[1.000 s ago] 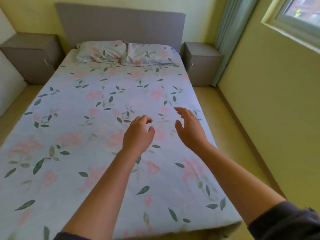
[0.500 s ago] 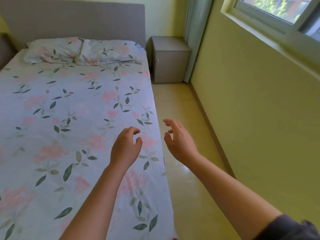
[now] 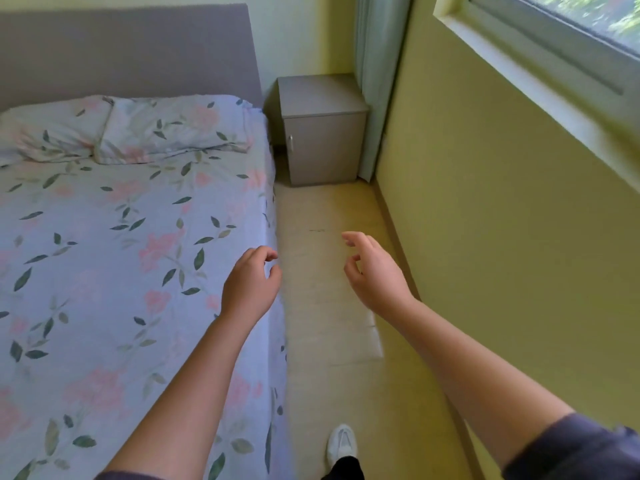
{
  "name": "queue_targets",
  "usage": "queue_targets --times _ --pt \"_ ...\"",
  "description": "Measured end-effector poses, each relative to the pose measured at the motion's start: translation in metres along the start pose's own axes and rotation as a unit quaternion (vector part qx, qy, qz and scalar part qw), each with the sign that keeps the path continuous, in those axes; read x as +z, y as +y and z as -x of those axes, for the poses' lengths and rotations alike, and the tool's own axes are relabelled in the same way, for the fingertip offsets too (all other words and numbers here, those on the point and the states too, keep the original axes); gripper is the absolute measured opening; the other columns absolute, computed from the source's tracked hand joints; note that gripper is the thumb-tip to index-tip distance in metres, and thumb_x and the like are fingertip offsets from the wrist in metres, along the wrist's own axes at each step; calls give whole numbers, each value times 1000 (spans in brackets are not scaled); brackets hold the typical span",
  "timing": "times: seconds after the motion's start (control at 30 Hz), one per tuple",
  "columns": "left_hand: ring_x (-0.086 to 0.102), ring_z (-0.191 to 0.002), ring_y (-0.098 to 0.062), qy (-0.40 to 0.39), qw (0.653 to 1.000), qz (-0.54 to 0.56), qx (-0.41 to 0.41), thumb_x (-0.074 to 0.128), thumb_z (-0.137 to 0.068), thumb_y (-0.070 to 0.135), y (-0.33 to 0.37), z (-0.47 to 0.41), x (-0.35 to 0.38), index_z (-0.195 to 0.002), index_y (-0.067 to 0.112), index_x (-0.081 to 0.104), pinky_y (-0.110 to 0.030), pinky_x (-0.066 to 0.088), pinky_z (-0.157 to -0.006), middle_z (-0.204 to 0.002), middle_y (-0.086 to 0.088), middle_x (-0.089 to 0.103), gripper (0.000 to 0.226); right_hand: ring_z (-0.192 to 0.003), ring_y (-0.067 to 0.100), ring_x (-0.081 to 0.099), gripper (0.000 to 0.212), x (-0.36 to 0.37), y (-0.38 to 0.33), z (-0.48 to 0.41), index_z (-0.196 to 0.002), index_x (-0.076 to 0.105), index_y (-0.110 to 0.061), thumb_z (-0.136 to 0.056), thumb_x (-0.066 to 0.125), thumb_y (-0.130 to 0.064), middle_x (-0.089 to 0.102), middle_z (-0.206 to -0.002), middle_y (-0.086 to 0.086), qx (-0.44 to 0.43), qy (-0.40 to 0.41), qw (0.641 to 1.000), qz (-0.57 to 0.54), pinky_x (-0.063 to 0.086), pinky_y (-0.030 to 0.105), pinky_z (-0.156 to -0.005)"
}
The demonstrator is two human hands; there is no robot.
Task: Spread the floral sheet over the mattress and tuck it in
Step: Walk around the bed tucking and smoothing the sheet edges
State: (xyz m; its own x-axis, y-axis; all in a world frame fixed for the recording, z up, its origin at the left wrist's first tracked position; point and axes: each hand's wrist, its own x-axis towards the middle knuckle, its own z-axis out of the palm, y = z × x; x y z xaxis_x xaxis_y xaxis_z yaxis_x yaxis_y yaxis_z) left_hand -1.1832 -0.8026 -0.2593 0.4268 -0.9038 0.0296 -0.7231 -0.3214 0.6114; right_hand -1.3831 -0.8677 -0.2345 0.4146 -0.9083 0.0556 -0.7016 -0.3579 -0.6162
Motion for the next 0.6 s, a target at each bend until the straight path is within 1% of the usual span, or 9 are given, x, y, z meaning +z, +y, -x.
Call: queue_targets --times 0.13,0.2,0.23,0.3,0.33,0.4,0.47,0.57,0.6 --pt "54 -99 -13 14 999 -30 -24 49 -93 19 17 -96 7 -112 20 58 -30 46 -77 -116 6 58 21 -95 14 61 41 -11 31 -113 -136 44 -20 -96 43 -18 52 -132 -2 0 -19 1000 -22 53 35 -83" --pt "54 -99 -12 10 998 -47 -41 48 -93 19 19 -136 11 -110 20 58 -30 46 -76 -116 7 57 20 -99 14 60 40 -10 50 -162 -135 45 -20 -95 43 -18 54 -130 -2 7 -39 999 -24 53 35 -84" --pt "55 -98 -13 15 997 -53 -55 48 -92 18 17 -173 18 -109 20 58 -31 46 -77 -115 6 57 20 -101 15 60 39 -7 65 -205 -134 45 -20 -95 44 -18 56 -129 -1 14 -51 998 -33 52 36 -85" --pt "56 -100 -15 22 994 -65 -83 49 -91 18 10 -227 32 -108 20 59 -33 48 -78 -115 6 58 20 -105 17 59 38 7 94 -274 -133 46 -20 -94 44 -18 58 -126 0 19 -71 997 -40 52 37 -86" --pt "57 -101 -16 23 993 -69 -95 49 -91 18 8 -240 35 -107 20 59 -34 49 -80 -115 6 58 20 -107 18 59 38 11 102 -294 -133 46 -19 -94 44 -18 59 -125 1 25 -84 995 -42 52 38 -87" --pt "57 -103 -18 34 985 -78 -148 50 -90 18 -6 -299 59 -107 19 60 -35 49 -81 -115 5 59 20 -108 20 58 38 35 124 -377 -132 46 -19 -94 43 -19 59 -125 3 23 -135 990 -37 51 38 -88" --pt "58 -102 -18 26 979 -89 -183 49 -90 17 -16 -339 74 -107 18 60 -33 48 -79 -115 4 59 20 -109 22 58 38 55 135 -438 -132 47 -19 -94 42 -20 59 -124 3 13 -180 983 -17 51 37 -87" --pt "57 -102 -19 14 969 -113 -218 48 -91 17 -31 -404 92 -108 17 61 -31 46 -77 -115 1 59 21 -107 25 57 38 84 137 -525 -132 48 -18 -94 40 -19 60 -122 4 -6 -220 976 6 50 34 -83" --pt "57 -102 -19 8 965 -118 -234 48 -91 18 -42 -440 103 -108 17 60 -31 45 -77 -115 1 59 21 -106 26 57 39 103 138 -570 -132 48 -18 -94 39 -19 60 -121 5 -8 -243 970 21 50 34 -81"
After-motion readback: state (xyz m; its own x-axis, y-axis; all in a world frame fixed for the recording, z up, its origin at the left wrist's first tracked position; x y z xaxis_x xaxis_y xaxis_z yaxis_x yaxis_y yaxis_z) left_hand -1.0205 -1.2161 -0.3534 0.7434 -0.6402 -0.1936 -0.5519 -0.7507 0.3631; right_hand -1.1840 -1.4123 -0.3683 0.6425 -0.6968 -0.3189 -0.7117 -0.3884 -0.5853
